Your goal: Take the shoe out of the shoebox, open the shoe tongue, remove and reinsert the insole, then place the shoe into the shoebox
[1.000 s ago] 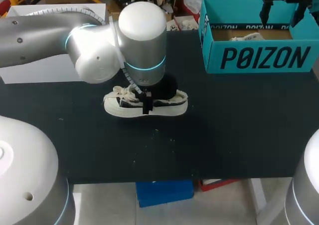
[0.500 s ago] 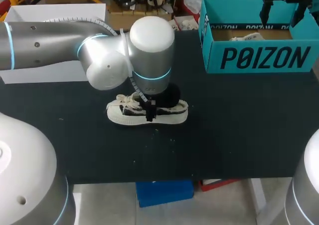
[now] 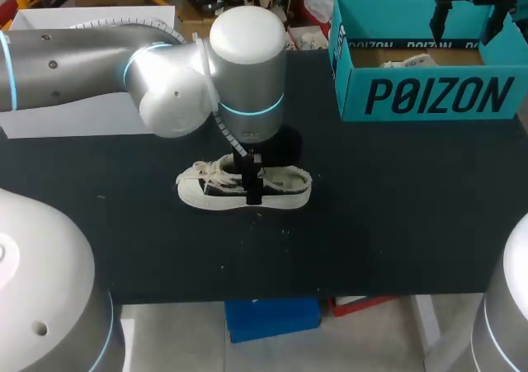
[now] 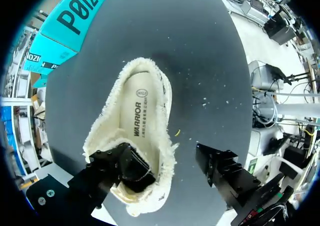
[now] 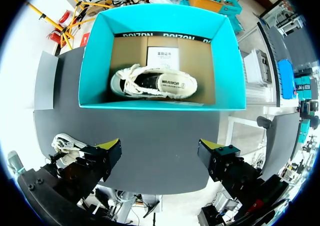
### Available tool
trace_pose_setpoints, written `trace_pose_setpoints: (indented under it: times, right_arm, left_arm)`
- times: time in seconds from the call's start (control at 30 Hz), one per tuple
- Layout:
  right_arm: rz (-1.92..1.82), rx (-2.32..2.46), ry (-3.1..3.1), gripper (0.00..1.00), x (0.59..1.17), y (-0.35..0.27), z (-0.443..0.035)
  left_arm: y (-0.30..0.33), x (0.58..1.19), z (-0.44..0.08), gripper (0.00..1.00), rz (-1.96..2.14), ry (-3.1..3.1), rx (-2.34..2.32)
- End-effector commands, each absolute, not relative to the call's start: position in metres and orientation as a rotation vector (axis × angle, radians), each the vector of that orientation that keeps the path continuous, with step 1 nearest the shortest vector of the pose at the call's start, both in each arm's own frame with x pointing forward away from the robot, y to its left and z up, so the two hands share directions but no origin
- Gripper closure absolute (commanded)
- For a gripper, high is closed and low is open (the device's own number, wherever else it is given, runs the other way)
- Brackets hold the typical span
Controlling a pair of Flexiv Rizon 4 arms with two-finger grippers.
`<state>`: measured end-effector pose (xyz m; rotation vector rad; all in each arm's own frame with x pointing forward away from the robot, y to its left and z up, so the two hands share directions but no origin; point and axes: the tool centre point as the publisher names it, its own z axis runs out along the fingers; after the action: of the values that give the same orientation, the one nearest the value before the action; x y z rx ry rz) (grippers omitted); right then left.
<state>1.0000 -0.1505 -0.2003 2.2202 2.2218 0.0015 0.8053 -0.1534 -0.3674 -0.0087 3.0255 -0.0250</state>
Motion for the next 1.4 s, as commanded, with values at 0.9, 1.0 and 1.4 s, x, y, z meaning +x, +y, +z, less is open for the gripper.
trace_pose_setpoints:
  times: [0.9, 1.0, 1.4]
  right_arm:
    - [0.001, 2.221, 2.222, 0.0, 1.0, -0.15, -0.2]
    - [0.001, 2.221, 2.222, 0.0, 1.0, -0.15, -0.2]
    - [0.001, 2.221, 2.222, 0.0, 1.0, -0.15, -0.2]
  left_arm:
    - [-0.034, 0.801, -0.258, 0.0, -0.774, 3.003, -0.148]
    - [-0.034, 0.801, -0.258, 0.0, -0.774, 3.003, -0.148]
    - [-0.038, 0.803, -0.244, 0.0, -0.928, 2.939, -0.131]
